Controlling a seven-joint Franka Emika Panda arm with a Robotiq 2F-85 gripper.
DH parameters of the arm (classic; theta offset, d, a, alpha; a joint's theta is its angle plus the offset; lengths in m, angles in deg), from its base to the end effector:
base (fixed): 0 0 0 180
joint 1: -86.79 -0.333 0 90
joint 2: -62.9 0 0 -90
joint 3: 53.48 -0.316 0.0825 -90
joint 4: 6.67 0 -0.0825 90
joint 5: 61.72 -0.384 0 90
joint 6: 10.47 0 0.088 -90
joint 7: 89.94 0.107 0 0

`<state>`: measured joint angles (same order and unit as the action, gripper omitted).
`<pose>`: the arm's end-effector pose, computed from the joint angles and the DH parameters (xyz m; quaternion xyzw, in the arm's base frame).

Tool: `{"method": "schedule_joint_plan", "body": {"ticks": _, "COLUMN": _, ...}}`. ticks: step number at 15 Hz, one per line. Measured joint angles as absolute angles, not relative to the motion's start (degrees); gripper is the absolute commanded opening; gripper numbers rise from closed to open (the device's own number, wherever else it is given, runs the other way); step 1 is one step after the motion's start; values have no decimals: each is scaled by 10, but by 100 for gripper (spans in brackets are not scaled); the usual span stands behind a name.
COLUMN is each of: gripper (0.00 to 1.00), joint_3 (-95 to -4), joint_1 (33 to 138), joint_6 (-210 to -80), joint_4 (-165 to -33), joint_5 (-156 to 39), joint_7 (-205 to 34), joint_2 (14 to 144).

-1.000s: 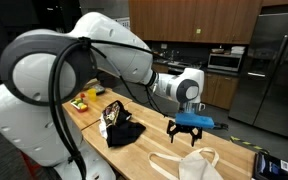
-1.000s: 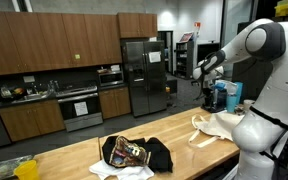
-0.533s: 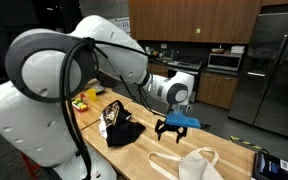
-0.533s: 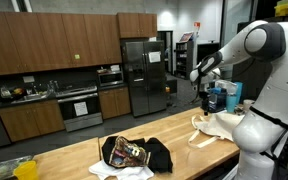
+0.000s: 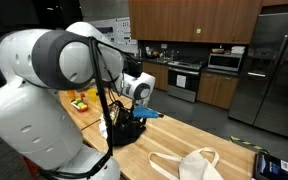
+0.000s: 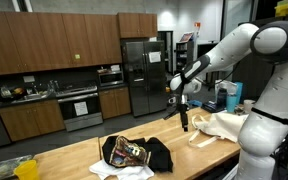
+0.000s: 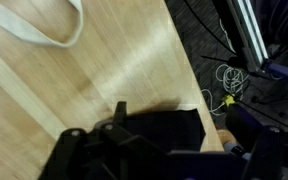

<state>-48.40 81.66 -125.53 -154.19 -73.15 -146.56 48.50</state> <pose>0.3893 0.0133 0.3291 -0.8892 -0.4195 0.0945 0.1565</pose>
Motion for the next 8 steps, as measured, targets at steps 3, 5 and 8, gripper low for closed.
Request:
{"method": "schedule_joint_plan", "body": {"ticks": 3, "gripper": 100, "joint_3": -524, "joint_1": 770, "joint_6": -1262, "joint_4": -1542, "joint_5": -773, "joint_7": -1507, "joint_2": 486}}
{"method": "schedule_joint_plan", "body": {"ticks": 5, "gripper": 100, "joint_3": -547, "joint_1": 745, "joint_6": -1276, "joint_4": -1541, "joint_5": -791, "joint_7": -1542, "joint_2": 487}}
{"method": "schedule_joint_plan", "body": {"ticks": 8, "gripper": 100, "joint_3": -573, "joint_1": 717, "joint_6": -1306, "joint_4": -1533, "joint_5": -822, "joint_7": -1591, "joint_2": 497}}
